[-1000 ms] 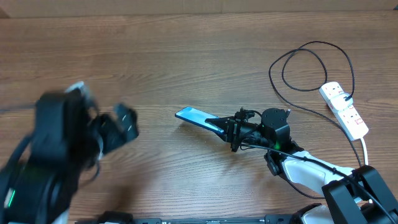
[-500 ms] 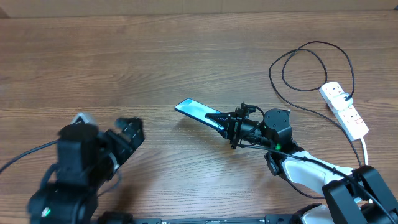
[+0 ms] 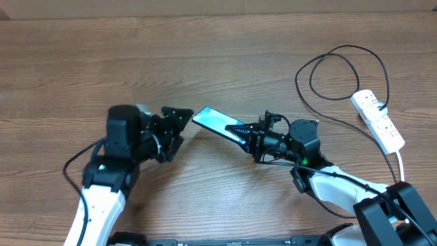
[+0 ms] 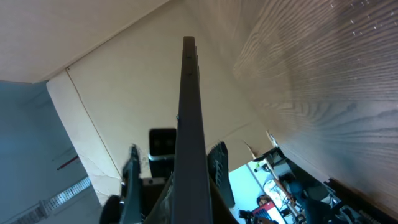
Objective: Plug charger to phone and switch on socket
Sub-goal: 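Regrasp the phone's side with the left gripper near the right gripper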
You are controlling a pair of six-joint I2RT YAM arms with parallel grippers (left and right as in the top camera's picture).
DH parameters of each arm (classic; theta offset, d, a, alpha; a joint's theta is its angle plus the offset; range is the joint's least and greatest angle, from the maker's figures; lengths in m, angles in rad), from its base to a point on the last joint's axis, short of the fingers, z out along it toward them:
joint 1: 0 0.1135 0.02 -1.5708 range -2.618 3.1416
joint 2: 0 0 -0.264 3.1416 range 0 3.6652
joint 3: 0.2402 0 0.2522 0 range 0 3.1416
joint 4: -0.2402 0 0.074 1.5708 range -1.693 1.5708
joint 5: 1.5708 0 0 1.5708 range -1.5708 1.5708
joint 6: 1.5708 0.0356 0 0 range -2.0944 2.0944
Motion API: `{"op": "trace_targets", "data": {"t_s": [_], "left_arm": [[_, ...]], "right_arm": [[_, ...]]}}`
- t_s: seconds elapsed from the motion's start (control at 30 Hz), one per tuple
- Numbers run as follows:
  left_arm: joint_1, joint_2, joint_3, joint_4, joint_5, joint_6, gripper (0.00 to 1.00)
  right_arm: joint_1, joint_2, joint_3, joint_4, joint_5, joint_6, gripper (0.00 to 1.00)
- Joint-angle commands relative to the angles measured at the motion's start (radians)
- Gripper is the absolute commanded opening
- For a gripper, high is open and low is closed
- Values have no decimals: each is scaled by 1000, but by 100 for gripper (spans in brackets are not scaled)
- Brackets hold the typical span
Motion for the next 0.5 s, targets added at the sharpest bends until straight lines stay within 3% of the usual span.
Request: {"op": "trace_targets", "data": {"t_s": [0.0,0.17,0.27,0.47], "left_arm": [[-45,67,-4,69,73,-68,81],[-113,163,-4,183,73,-103,80],[-130,186,-4,185,73,-122,67],[-132,194,-4,193,79,-128,53]], "right_arm": [[28,-7,4,16,3,41,4],[110,-7,4,16,116,43,4],[142,-7,4,17,178,43,4],[165,-7,4,17,234,43,4]]}}
